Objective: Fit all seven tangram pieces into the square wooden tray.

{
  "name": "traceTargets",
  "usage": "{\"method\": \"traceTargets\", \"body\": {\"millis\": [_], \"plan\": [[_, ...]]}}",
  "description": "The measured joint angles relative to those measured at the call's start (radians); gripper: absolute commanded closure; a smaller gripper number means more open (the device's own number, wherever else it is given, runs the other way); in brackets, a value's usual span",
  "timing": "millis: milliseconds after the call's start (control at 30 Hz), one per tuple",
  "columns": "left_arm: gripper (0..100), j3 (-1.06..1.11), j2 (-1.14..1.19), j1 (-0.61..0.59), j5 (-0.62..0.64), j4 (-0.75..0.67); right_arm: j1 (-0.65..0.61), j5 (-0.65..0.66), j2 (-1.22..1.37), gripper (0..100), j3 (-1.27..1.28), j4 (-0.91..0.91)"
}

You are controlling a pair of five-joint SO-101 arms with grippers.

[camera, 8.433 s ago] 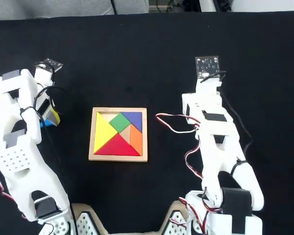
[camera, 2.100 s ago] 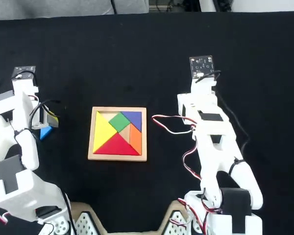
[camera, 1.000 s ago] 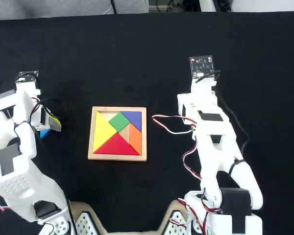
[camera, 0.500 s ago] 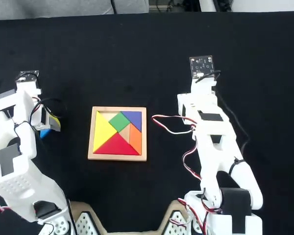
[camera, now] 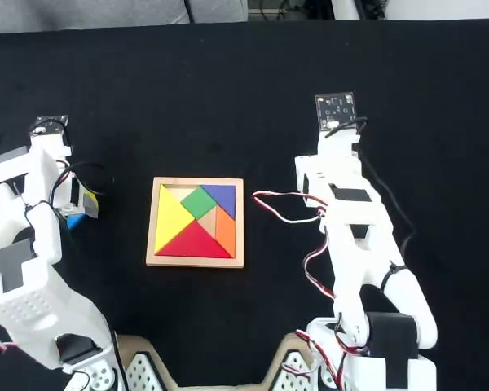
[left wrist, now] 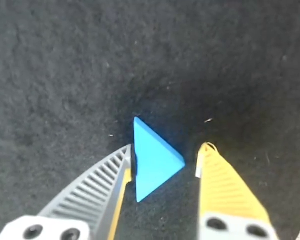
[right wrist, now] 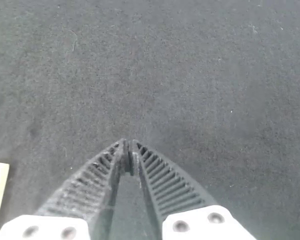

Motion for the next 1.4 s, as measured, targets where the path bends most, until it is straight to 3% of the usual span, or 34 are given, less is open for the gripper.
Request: {"method": "traceTargets", "body": {"millis": [633,867,1400], "plan": [[80,-0.011,0.003,0.000,-0.052,0.018,0.000,0.000,0.000,98.7,0.000,0.000],[94,-0.011,0.003,0.002,-0.052,0.018,0.000,0.000,0.000,98.7,0.000,0.000],[94,-0.025,-0.011,0.026,-0.058,0.046,0.000,0.000,0.000,98.7,0.000,0.000]]}}
